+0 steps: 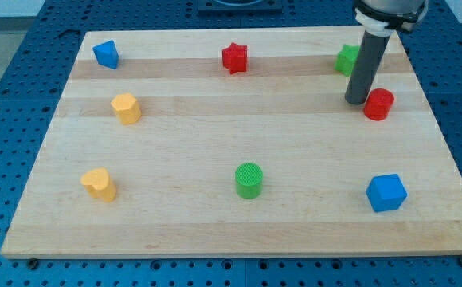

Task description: Nudge the red star a bit right

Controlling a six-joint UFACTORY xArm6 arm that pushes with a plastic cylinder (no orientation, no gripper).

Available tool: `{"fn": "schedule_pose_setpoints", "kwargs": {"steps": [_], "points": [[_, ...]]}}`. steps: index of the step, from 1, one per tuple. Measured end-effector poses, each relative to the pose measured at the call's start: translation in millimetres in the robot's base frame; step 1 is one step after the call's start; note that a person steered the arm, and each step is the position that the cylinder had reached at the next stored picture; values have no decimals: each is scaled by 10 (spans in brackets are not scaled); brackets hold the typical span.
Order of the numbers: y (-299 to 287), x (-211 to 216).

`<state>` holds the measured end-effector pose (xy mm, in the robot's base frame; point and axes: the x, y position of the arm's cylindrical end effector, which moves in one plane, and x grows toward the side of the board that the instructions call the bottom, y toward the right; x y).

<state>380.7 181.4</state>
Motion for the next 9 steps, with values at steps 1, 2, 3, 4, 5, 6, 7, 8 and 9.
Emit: {"fn": "schedule_pose_setpoints", "kwargs": {"steps": [1,2,3,4,5,6,7,8,9], "points": [[0,0],[-204,0],[-701,0],[-1245,-2],[-1726,-161],[-2187,-495],[-2457,-865],[-2520,-894],[-2186,-894]]}}
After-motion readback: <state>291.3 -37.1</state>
